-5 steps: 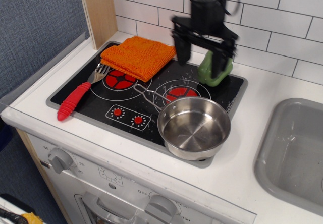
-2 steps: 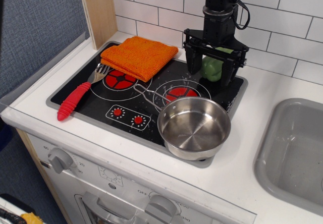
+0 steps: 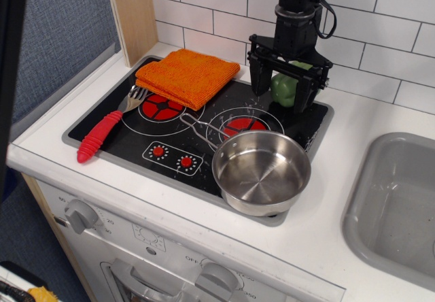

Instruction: Put the green pepper on the orange cloth.

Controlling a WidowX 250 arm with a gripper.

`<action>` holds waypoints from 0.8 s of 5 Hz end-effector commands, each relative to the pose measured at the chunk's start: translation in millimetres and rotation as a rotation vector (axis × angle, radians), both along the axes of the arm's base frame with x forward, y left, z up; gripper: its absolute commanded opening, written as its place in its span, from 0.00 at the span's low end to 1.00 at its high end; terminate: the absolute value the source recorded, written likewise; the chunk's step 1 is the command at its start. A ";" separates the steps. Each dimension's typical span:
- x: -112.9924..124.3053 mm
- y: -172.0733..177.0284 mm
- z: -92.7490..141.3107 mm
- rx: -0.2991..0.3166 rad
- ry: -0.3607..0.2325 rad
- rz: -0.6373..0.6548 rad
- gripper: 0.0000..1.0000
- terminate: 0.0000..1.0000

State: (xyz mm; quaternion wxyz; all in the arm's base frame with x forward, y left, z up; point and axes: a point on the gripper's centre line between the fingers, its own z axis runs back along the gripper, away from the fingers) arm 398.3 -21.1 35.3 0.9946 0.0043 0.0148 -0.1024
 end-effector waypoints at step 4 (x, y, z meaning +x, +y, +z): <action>25.0 1.2 2.5 -0.005 -0.034 -0.093 1.00 0.00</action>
